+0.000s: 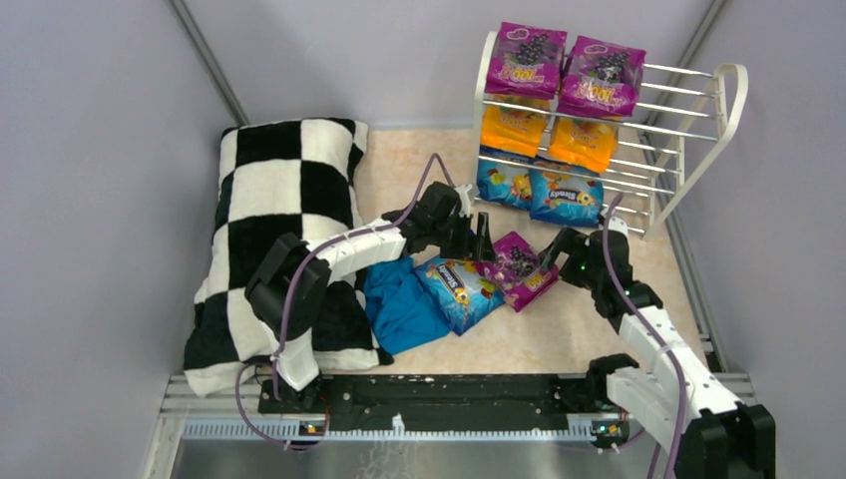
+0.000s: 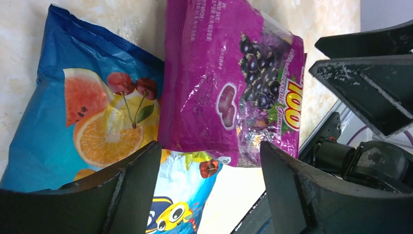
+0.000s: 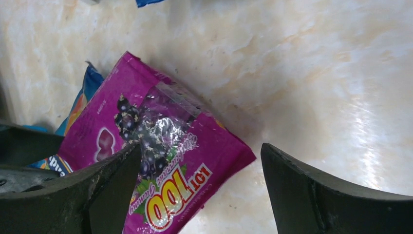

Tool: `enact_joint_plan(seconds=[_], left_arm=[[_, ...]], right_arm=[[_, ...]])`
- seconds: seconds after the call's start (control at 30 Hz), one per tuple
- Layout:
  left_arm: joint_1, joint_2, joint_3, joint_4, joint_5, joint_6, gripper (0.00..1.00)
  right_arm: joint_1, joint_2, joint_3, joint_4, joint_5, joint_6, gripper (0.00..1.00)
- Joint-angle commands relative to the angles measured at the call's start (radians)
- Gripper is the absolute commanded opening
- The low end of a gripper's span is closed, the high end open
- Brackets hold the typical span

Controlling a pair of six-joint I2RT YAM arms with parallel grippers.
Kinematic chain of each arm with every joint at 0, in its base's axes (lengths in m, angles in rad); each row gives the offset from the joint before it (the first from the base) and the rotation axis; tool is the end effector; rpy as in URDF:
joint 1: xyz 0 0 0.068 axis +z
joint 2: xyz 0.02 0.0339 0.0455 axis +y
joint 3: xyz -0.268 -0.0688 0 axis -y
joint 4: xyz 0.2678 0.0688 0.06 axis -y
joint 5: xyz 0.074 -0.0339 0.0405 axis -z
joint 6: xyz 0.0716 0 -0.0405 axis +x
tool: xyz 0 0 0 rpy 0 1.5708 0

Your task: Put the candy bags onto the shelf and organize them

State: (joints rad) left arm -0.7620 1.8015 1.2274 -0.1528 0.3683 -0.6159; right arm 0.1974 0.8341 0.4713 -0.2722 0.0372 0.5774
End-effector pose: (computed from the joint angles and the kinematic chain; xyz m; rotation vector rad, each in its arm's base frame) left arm 0.3034 -0.3251 0.1858 0.3911 2.4790 -1.0733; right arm 0.2249 0.0423 0.1867 0.4423 2.1887 0.3878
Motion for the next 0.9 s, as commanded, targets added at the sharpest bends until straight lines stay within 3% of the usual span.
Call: enact_joint_plan(seconds=[0.0,0.13,0.33,0.47,0.67,0.87], left_arm=[[-0.010,0.037,0.035,0.034,-0.011,-0.023,0.79],[-0.010,0.075,0.068,0.023,-0.016,-0.007,0.74],[-0.005,0.116,0.139,-0.014,-0.056,0.050,0.62],[0.012,0.116,0.169,-0.040,-0.078,0.088,0.51],[0.030,0.061,0.125,-0.070,-0.073,0.116,0.73],[0.027,-0.016,0.017,-0.060,0.065,0.097,0.97]], right_arm=[[-0.014,0.058,-0.029,0.131,-0.155,-0.019,0.88],[-0.014,0.087,-0.058,0.181,-0.267,-0.011,0.78],[-0.014,0.097,-0.118,0.314,-0.622,0.031,0.78],[-0.013,0.096,-0.135,0.326,-0.701,0.028,0.78],[-0.014,0.018,-0.097,0.163,-0.474,-0.008,0.82],[-0.015,0.039,-0.052,0.145,-0.418,-0.025,0.84]])
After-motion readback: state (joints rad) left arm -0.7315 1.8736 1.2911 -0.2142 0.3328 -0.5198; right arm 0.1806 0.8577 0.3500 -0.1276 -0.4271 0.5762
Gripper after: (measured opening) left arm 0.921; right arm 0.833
